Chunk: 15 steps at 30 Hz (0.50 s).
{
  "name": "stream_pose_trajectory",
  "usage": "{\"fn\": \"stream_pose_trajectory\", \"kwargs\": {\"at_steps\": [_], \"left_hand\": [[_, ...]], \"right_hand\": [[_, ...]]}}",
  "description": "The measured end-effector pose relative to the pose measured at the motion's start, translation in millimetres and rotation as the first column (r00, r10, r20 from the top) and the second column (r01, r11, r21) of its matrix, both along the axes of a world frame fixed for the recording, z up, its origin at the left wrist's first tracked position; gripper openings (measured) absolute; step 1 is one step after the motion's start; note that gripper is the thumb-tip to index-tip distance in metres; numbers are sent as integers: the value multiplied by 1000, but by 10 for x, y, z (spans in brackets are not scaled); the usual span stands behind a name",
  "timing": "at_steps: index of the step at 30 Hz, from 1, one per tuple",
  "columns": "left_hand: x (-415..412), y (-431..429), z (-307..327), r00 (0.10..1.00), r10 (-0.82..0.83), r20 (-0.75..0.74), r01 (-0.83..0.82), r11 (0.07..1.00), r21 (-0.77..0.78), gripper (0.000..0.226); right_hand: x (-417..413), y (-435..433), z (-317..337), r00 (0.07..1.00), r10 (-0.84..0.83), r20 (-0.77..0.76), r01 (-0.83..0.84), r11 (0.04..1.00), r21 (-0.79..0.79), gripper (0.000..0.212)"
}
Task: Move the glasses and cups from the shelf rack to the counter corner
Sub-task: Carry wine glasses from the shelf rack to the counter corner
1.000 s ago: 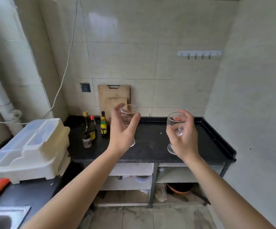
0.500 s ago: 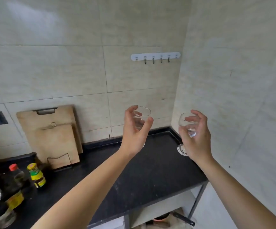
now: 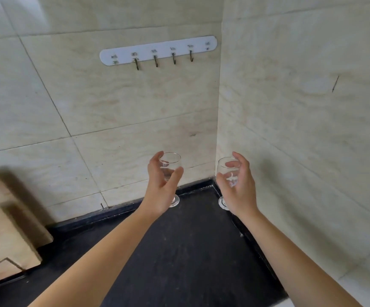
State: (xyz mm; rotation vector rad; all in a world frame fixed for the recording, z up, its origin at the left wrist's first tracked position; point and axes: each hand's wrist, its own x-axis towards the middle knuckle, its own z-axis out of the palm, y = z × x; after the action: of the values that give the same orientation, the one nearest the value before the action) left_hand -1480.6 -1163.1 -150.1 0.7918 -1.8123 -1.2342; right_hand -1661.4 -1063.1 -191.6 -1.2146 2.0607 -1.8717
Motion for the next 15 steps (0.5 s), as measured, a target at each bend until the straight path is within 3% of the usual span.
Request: {"fn": "stream_pose_trajectory", "kwargs": {"at_steps": [7,15], "left_hand": [[-785,-689,-352,990,70,119,-75,996,37,59],[-1281,-1419,-1338,970,88,227,-136,969,206,60]], "right_hand": [[-900,-797,-337,986,87,142,-103,989,108,82],[-1507,-1406,-1127,957,158,244,-239,905,352,65]]}}
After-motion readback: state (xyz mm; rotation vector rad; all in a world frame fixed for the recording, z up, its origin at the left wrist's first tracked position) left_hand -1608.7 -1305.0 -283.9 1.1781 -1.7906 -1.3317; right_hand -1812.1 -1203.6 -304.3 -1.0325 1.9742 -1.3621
